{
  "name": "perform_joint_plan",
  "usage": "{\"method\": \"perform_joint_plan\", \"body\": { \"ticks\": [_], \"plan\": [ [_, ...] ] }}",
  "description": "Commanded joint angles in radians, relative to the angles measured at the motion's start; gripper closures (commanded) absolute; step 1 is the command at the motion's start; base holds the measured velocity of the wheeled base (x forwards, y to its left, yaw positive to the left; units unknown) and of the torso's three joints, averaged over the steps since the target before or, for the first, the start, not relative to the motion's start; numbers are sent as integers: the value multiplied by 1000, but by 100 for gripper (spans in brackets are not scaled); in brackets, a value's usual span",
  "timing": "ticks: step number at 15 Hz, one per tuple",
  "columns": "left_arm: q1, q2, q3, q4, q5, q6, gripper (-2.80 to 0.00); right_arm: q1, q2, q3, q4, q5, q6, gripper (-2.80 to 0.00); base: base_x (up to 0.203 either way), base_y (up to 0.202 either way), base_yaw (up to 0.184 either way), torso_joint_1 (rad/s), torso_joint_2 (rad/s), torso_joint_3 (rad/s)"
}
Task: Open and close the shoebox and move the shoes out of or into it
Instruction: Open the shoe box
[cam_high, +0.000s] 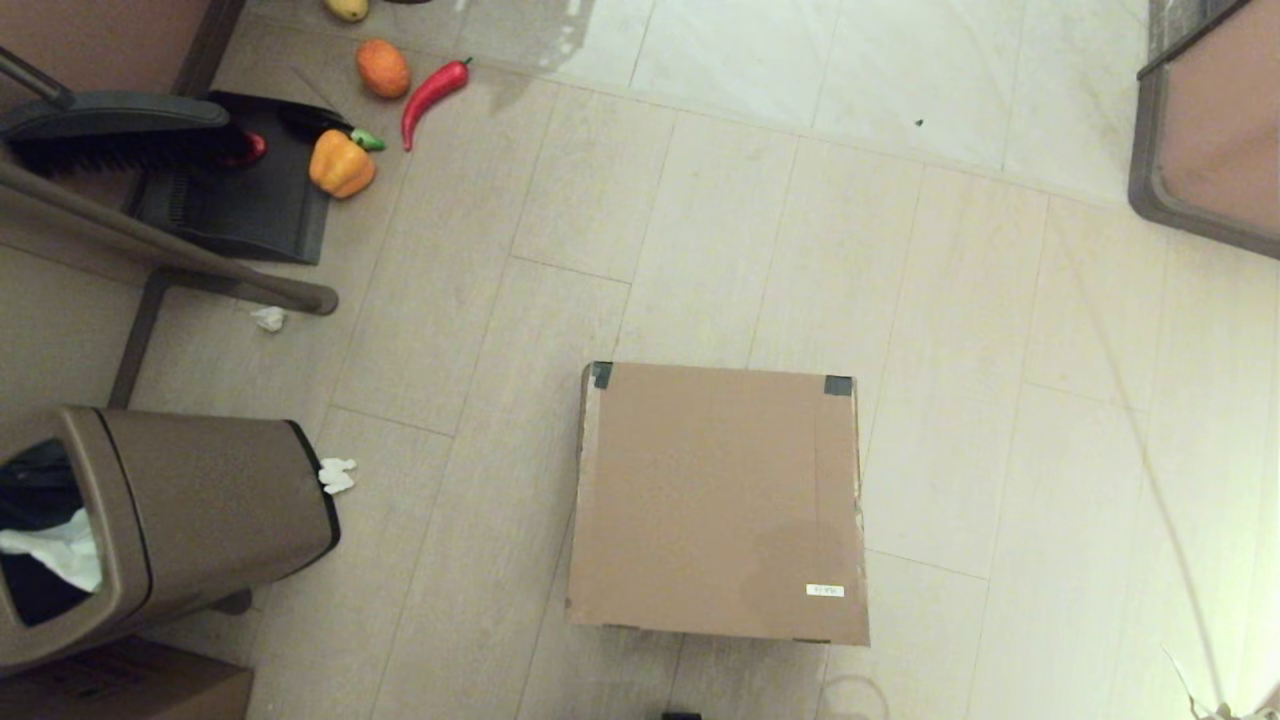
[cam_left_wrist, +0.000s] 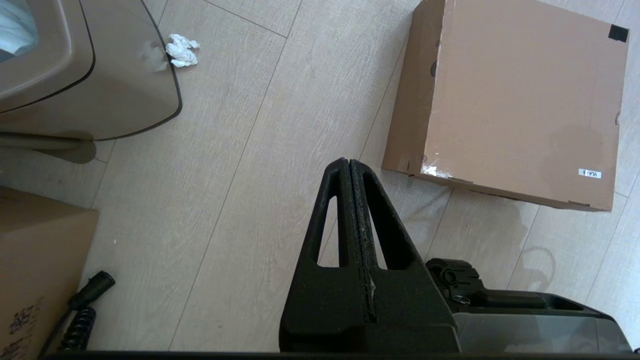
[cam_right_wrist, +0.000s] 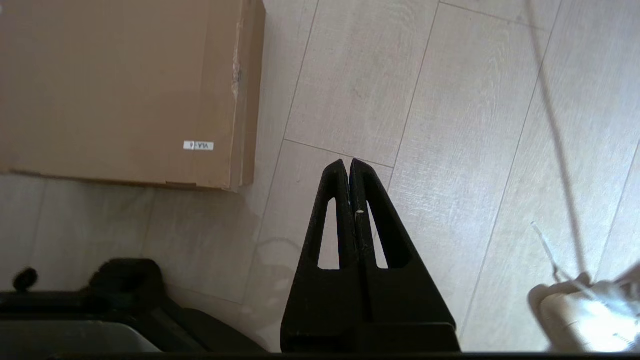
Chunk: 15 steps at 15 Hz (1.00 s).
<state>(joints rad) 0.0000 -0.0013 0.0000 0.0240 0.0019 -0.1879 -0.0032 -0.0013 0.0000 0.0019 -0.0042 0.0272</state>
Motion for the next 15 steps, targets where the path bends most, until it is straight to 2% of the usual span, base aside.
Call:
{"method": "perform_joint_plan", "body": {
  "ticks": [1,3,5,7,9,11,12,14,15],
  "plan": [
    [0,1,15,-1,0,1,0,0,0,0,0,0,-36,0,0,0,0,0,0,0],
    [0,1,15,-1,3,-4,0,0,1,0,0,-17,16,0,0,0,0,0,0,0],
    [0,1,4,-34,6,33,0,0,2,-44,0,-24,-42,0,0,0,0,0,0,0],
    [0,55,-113,-5,4,97,0,0,69,-189,65,-34,-29,0,0,0,0,0,0,0],
    [1,231,-254,49,4,115,0,1,258,-322,122,-31,18,0,0,0,0,0,0,0],
    [2,422,-393,90,14,75,0,2,478,-415,158,12,87,0,0,0,0,0,0,0],
    [2,509,-425,102,17,35,0,2,580,-437,169,58,124,0,0,0,0,0,0,0],
    [0,642,-431,114,0,-58,0,1,755,-441,182,188,231,0,0,0,0,0,0,0],
    [-2,714,-424,109,-35,-85,0,1,843,-438,177,240,276,0,0,0,0,0,0,0]
  ]
}}
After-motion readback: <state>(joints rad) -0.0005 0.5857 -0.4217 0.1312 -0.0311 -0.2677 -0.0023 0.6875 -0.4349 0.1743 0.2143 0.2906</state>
